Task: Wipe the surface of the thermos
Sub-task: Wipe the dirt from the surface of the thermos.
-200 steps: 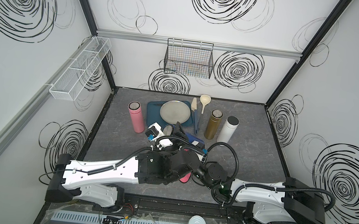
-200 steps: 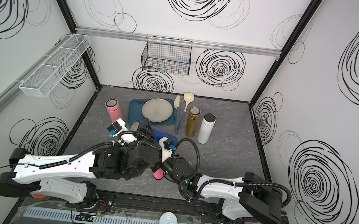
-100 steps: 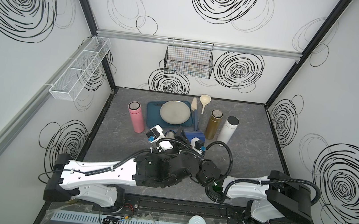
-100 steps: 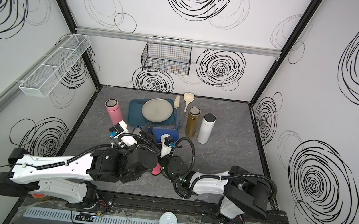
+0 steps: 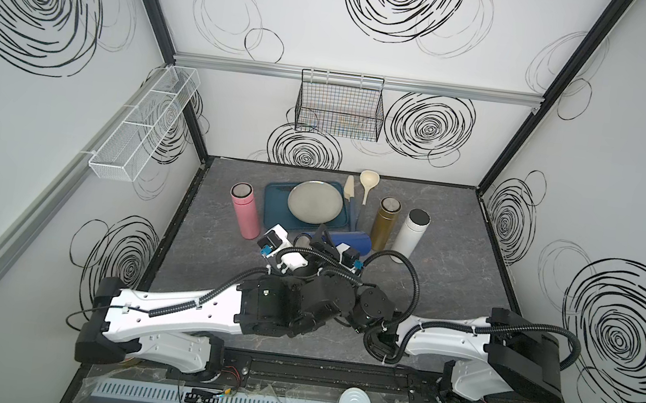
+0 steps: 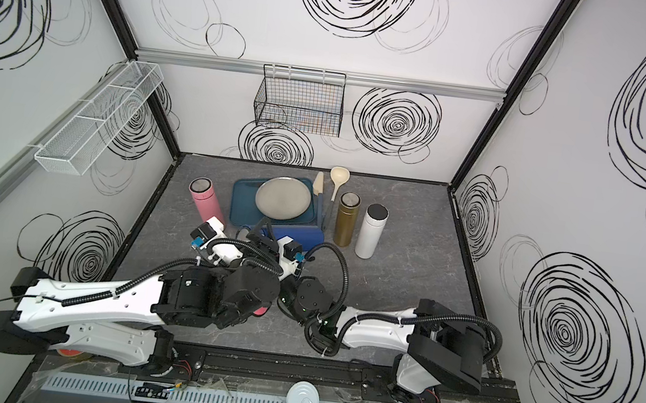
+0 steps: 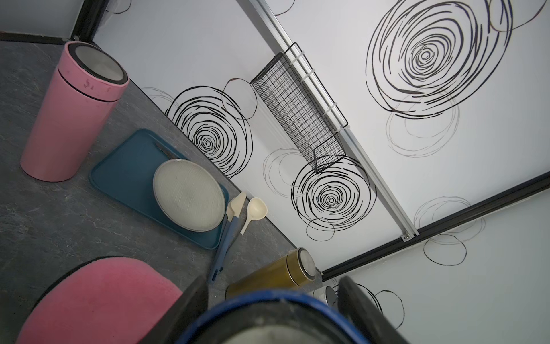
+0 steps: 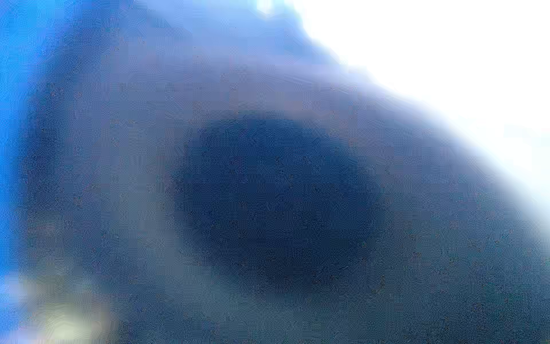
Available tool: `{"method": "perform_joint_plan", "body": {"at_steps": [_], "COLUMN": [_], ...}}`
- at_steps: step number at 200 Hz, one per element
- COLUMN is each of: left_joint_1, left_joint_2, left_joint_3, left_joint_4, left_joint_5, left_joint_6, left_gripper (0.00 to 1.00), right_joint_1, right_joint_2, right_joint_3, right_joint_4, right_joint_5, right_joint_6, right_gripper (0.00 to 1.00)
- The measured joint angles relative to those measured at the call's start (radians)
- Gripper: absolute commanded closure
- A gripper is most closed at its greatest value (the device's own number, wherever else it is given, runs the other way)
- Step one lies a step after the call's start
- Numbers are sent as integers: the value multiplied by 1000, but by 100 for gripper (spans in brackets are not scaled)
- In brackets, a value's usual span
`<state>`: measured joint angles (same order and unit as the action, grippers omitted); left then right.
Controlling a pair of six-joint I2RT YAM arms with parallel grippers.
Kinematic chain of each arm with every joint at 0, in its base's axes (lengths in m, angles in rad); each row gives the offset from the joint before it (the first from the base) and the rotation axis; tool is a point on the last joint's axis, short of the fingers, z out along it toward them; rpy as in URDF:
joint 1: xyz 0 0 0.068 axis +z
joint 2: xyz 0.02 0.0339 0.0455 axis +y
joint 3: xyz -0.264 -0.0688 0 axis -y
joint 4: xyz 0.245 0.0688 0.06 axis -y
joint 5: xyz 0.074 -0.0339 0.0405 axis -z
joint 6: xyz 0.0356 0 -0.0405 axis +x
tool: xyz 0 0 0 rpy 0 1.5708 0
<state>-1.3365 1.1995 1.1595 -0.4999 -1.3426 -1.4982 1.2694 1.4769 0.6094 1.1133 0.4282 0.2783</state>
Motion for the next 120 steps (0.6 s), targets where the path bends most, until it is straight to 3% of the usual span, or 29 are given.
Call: {"method": "perform_joint_plan", "body": {"at_steps": [46, 80, 120], "left_joint_1": [12, 39, 72], "left_joint_2": [0, -2, -22], "left_joint_3": [-10, -27, -61], "left_joint_4": [-9, 41, 179], "left_joint_5": [23, 12, 29], "left_joint_6": [3, 69, 255], "left_gripper": [100, 100, 100], "right_joint_1": [-39, -41, -40], "right_joint_2": [-141, -184, -185], "right_joint_3": [-206, -166, -84], "right_joint_4": [-39, -89, -130], "right_joint_5": [106, 53, -53], "right_joint_6": [52, 45, 20], "right_gripper": [100, 100, 100]}}
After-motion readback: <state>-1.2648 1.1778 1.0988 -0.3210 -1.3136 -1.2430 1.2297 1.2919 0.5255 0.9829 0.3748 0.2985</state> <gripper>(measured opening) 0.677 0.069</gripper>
